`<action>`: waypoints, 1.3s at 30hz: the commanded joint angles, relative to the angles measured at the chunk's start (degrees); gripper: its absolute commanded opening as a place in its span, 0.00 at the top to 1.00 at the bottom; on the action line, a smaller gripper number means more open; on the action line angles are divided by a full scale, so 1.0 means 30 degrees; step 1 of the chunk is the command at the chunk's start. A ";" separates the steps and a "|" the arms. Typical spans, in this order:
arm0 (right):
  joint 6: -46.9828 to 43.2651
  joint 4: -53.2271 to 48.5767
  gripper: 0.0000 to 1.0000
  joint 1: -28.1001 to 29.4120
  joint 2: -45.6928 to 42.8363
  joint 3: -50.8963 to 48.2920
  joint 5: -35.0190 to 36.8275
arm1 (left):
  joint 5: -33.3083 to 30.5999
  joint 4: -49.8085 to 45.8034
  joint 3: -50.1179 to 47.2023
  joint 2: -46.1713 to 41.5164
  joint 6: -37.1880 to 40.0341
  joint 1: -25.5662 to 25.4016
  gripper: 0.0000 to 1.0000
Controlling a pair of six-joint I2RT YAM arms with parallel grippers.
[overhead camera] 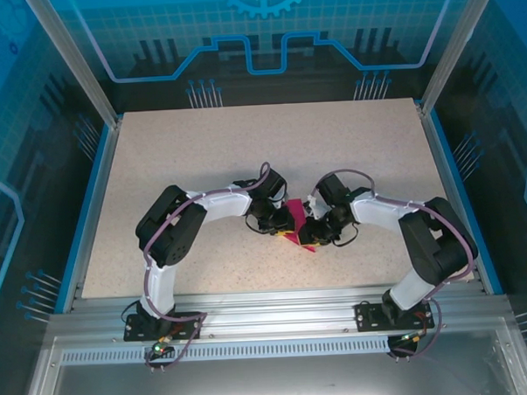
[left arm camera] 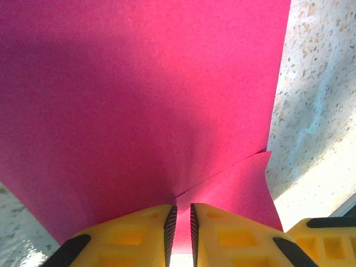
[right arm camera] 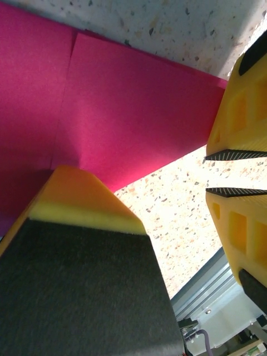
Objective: Fold a paper plane with a square sheet of paper (fold left side to right side)
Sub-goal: Third fold the triangle at the center of the table.
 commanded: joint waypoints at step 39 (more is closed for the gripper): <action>0.2225 0.0381 0.91 0.0306 -0.1475 -0.0473 0.1069 | -0.1934 -0.2091 -0.0186 0.0499 0.0316 -0.0115 0.79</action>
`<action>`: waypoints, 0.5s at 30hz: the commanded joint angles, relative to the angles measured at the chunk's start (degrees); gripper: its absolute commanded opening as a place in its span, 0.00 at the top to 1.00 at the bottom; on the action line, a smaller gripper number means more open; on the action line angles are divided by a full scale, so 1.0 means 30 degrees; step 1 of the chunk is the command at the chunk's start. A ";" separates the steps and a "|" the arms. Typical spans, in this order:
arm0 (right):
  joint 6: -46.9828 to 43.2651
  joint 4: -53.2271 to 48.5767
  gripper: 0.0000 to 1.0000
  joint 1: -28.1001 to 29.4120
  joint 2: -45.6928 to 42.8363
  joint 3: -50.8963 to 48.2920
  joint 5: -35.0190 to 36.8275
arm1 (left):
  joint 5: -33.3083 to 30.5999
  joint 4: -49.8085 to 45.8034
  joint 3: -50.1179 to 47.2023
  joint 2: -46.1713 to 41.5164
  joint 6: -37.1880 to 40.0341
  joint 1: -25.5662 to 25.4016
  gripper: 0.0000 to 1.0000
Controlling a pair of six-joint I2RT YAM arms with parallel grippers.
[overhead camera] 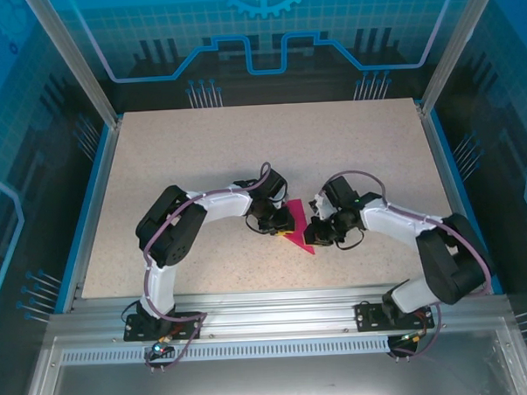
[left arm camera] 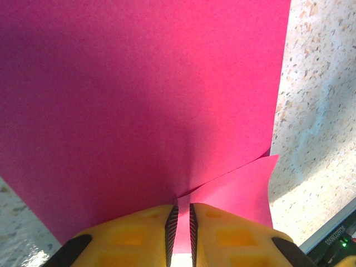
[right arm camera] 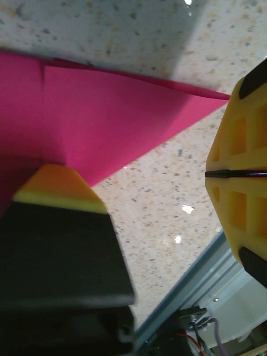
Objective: Fold a paper plane with a square sheet of paper (fold left side to right side)
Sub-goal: Third fold the triangle at the center of the table.
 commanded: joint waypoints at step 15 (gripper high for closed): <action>0.0250 -0.1082 0.94 0.0457 0.3008 -0.1388 0.2175 | -0.1759 -0.1924 -0.0191 0.0391 0.0339 -0.0091 0.79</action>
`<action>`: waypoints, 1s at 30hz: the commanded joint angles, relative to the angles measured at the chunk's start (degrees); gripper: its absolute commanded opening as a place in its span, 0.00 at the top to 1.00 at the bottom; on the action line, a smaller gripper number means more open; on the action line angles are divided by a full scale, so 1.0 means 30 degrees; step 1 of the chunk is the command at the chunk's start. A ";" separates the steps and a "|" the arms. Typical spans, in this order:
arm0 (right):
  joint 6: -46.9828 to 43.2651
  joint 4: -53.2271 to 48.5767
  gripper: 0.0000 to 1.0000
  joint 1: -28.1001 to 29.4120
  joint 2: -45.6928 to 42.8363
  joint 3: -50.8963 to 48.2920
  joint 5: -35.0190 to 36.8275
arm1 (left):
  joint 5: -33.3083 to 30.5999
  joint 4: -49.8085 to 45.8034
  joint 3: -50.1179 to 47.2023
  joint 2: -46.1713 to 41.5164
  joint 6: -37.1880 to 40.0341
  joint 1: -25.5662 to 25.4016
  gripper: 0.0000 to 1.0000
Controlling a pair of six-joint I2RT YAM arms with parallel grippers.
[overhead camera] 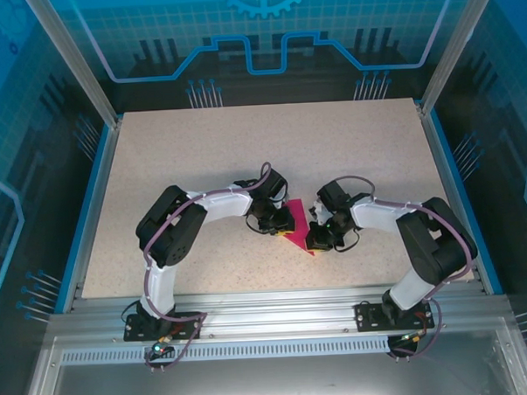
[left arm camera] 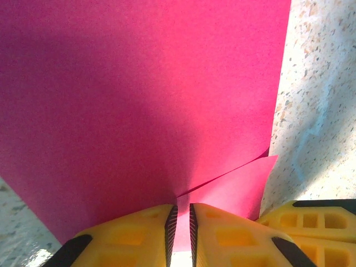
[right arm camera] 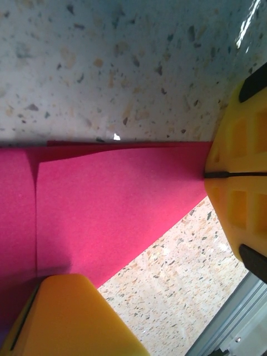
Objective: Fold a paper plane with a square sheet of paper (fold left side to right side)
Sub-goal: Third fold the triangle at the center of the table.
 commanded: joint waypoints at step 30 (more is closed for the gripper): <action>0.0425 -0.1337 0.95 0.0299 0.0655 -0.1613 0.2255 | 0.1037 0.1278 -0.0994 -0.0954 -0.2520 -0.2118 0.83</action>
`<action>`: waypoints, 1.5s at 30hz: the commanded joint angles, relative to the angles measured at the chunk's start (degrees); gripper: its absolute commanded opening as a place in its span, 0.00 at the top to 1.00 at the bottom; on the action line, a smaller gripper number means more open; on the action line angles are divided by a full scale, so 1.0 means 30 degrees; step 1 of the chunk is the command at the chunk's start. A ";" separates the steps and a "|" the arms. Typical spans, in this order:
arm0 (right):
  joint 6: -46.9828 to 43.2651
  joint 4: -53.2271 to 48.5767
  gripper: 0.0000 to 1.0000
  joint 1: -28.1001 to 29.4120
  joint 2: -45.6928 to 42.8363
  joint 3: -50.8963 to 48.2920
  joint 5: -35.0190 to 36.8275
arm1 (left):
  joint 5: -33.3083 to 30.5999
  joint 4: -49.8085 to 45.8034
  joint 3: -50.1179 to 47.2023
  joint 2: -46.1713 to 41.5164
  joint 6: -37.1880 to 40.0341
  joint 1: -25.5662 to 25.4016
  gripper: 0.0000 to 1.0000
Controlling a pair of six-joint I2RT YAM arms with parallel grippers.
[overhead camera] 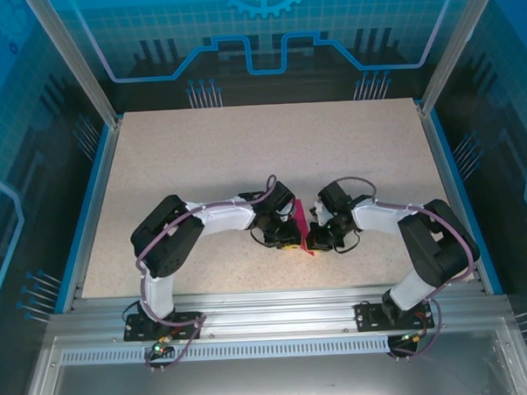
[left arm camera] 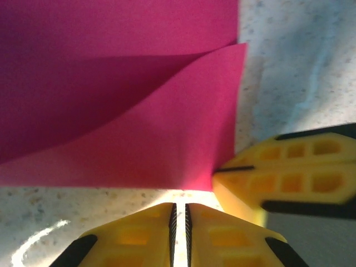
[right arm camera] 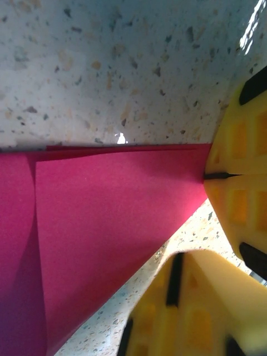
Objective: Fold a paper plane with a square sheet of paper (fold left side to right side)
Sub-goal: Third fold the triangle at the center of the table.
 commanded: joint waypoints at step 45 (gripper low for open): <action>0.0119 -0.2088 0.96 0.0285 0.1102 -0.1108 0.2336 | 0.0074 -0.0398 0.0886 0.1497 -0.0146 0.0051 0.86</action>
